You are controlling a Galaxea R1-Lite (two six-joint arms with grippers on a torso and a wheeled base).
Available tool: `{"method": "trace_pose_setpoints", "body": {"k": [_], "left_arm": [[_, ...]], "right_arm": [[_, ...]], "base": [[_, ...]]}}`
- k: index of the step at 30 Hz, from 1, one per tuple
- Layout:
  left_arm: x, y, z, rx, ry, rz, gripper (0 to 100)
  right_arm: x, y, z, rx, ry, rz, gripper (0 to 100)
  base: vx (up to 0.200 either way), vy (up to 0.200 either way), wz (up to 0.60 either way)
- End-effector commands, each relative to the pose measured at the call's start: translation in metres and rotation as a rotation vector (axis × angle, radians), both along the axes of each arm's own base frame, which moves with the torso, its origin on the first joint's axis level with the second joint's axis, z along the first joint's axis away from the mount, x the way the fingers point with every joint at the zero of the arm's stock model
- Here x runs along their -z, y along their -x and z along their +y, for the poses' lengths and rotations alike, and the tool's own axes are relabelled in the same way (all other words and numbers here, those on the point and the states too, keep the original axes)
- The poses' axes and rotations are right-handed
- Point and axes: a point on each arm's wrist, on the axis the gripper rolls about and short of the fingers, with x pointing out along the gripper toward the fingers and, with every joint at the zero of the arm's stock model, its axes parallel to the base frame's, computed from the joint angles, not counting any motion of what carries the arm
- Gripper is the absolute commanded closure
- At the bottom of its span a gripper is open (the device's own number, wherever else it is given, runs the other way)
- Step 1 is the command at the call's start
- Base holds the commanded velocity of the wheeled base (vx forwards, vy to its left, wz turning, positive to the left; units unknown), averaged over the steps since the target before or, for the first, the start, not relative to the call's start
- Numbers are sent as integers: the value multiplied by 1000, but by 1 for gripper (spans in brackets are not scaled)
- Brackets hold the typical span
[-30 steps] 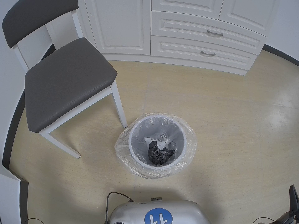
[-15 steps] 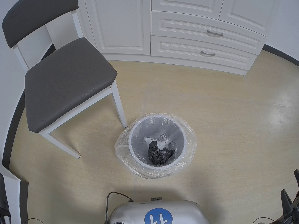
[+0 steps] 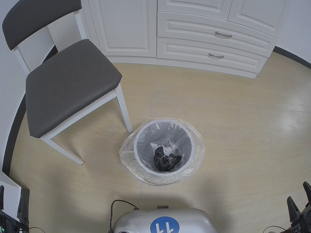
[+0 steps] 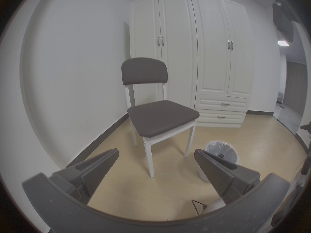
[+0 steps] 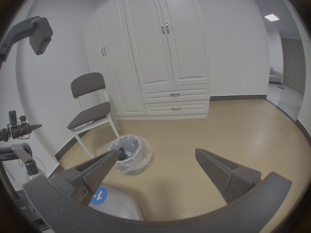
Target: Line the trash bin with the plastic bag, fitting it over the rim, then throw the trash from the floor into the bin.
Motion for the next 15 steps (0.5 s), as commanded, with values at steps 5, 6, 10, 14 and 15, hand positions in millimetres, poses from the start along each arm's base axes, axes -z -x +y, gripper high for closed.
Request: {"method": "trace_pose_setpoints", "body": {"k": [5,6,10,14,15], "left_arm": [[15,-3,-1,34,17,51,0],[15,-3,-1,35,15,51,0],[15,-3,-1,38,15,51,0],[15,-3,-1,40,20,51,0],[15,-3,-1,40,20,51,0]], "right_arm": [[5,0,0,10,8,5,0],[5,0,0,14,12,4,0],[5,-1,-2,98,8,6,0],[6,-1,-3,147,3,8,0],[6,-1,-3,147,9,8,0]], "base": [[0,0,0],[0,0,0],[0,0,0],[0,0,0],[0,0,0]]}}
